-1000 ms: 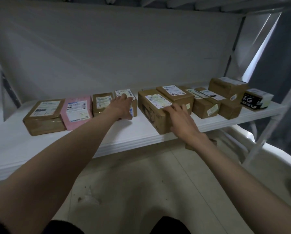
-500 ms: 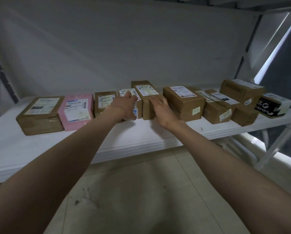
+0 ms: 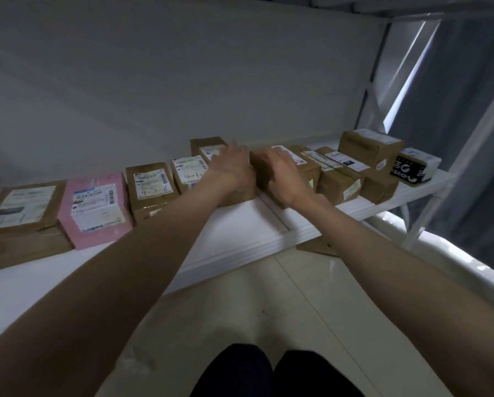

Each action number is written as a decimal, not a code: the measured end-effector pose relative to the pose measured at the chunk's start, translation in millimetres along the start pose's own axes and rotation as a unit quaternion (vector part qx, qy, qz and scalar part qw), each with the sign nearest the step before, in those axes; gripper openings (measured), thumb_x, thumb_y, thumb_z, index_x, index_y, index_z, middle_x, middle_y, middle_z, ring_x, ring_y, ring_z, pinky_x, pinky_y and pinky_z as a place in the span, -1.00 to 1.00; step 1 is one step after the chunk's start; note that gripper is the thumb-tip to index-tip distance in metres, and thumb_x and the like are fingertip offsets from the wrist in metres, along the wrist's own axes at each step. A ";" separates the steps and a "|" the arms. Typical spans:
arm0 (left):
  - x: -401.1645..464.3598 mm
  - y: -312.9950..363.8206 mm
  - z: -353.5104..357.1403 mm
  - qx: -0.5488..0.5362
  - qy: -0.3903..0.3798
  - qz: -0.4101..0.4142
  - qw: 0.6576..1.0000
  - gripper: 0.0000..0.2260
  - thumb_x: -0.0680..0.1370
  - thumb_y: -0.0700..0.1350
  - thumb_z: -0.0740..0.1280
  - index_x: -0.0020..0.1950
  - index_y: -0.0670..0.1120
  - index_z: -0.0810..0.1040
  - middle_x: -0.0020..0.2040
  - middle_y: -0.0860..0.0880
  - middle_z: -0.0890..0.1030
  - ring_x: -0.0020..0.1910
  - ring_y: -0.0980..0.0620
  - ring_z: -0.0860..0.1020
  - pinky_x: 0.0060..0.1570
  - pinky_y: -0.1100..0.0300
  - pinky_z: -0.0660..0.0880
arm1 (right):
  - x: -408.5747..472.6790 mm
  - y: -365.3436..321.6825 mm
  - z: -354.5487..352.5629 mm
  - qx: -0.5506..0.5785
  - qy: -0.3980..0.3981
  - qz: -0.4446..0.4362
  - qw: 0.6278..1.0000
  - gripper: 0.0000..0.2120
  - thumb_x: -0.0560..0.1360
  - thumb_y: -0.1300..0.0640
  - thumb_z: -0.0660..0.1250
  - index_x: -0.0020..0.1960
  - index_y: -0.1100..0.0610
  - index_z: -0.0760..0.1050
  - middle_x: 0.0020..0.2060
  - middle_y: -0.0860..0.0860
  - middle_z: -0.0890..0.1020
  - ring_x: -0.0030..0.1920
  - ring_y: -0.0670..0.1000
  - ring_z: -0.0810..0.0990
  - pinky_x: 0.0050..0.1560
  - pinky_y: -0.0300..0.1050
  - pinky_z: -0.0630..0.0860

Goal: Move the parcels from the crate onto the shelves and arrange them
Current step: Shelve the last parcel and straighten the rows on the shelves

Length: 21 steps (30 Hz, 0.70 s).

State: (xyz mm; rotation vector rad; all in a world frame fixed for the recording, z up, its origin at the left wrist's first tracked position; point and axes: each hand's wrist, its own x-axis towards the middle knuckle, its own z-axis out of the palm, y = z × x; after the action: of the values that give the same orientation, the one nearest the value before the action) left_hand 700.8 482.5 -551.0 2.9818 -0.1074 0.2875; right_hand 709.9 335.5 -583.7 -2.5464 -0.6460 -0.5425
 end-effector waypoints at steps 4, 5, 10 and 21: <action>16.8 71.8 24.6 0.004 -0.031 0.086 0.996 -0.37 0.49 0.09 0.37 0.48 -0.10 0.25 0.39 -0.16 0.34 0.39 -0.19 0.33 0.29 -0.07 0.35 | -13.4 54.3 -32.2 -0.078 0.086 0.113 0.987 -0.48 0.40 0.41 0.33 0.32 0.15 0.42 0.28 0.16 0.45 0.30 0.18 0.40 0.19 0.10 0.46; 20.1 86.4 33.2 0.019 -0.031 0.108 0.994 -0.39 0.52 0.10 0.34 0.49 -0.10 0.25 0.40 -0.16 0.36 0.39 -0.19 0.32 0.29 -0.06 0.33 | -20.5 71.7 -36.7 -0.100 0.092 0.141 0.981 -0.49 0.41 0.39 0.36 0.33 0.15 0.40 0.29 0.16 0.44 0.31 0.19 0.39 0.17 0.10 0.46; 32.5 131.5 71.9 0.068 0.031 0.123 0.990 -0.44 0.51 0.06 0.33 0.45 -0.09 0.30 0.37 -0.18 0.40 0.33 -0.21 0.34 0.31 -0.03 0.30 | -50.9 156.3 -41.5 -0.167 0.028 0.206 0.964 -0.45 0.48 0.35 0.34 0.44 0.16 0.34 0.32 0.18 0.37 0.33 0.25 0.35 0.26 0.12 0.44; 51.7 120.2 73.5 0.140 0.021 -0.017 0.990 -0.36 0.49 0.08 0.35 0.48 -0.12 0.22 0.37 -0.20 0.35 0.29 -0.32 0.41 0.32 -0.15 0.32 | -2.2 204.7 -8.5 -0.128 -0.055 0.006 0.990 -0.27 0.38 0.49 0.32 0.50 0.08 0.37 0.39 0.14 0.40 0.33 0.31 0.39 0.36 0.15 0.38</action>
State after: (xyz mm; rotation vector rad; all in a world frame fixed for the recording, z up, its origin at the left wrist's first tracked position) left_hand 754.8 349.9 -595.9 3.2479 -0.0130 0.3921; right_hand 812.9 169.4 -645.0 -2.8365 -0.6341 -0.5122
